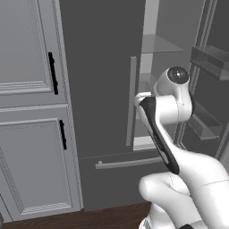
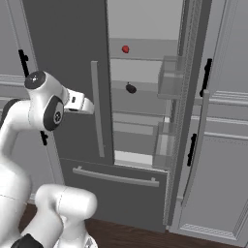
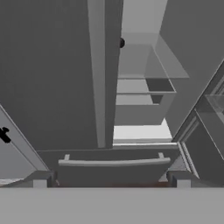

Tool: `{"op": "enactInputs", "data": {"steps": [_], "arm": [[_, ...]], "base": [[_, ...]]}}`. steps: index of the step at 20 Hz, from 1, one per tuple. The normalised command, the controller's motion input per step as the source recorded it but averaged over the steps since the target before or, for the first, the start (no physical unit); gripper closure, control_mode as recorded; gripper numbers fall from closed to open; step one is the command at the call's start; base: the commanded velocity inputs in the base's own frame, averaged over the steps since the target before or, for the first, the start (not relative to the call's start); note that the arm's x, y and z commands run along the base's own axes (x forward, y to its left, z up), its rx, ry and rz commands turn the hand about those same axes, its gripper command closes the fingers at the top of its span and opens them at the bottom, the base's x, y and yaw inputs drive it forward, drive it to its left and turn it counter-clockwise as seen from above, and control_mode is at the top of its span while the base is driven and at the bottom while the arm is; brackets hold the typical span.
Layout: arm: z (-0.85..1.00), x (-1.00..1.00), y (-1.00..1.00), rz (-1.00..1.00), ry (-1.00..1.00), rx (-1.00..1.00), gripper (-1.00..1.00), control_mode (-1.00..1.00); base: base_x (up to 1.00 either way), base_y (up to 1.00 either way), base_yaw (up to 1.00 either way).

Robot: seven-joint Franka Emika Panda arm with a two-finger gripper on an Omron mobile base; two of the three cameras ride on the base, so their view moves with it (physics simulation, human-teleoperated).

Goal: Take the strawberry from the fridge and place it on top of the pancake, located on the dining counter.

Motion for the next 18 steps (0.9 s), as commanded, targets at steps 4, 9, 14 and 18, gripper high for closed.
{"op": "enactInputs", "data": {"steps": [4,9,14,18], "arm": [[-0.22,0.64,0.00,0.05,0.00,0.00,-1.00,-1.00],[-0.27,0.59,0.06,0.00,0.00,0.00,-1.00,-1.00],[-0.21,0.58,0.05,0.00,0.00,0.00,-1.00,-1.00],[-0.15,0.56,0.03,0.00,0.00,0.00,-1.00,-1.00]], "base": [[0.00,0.00,0.00],[0.00,0.00,0.00],[0.00,0.00,0.00],[0.00,0.00,0.00]]}}
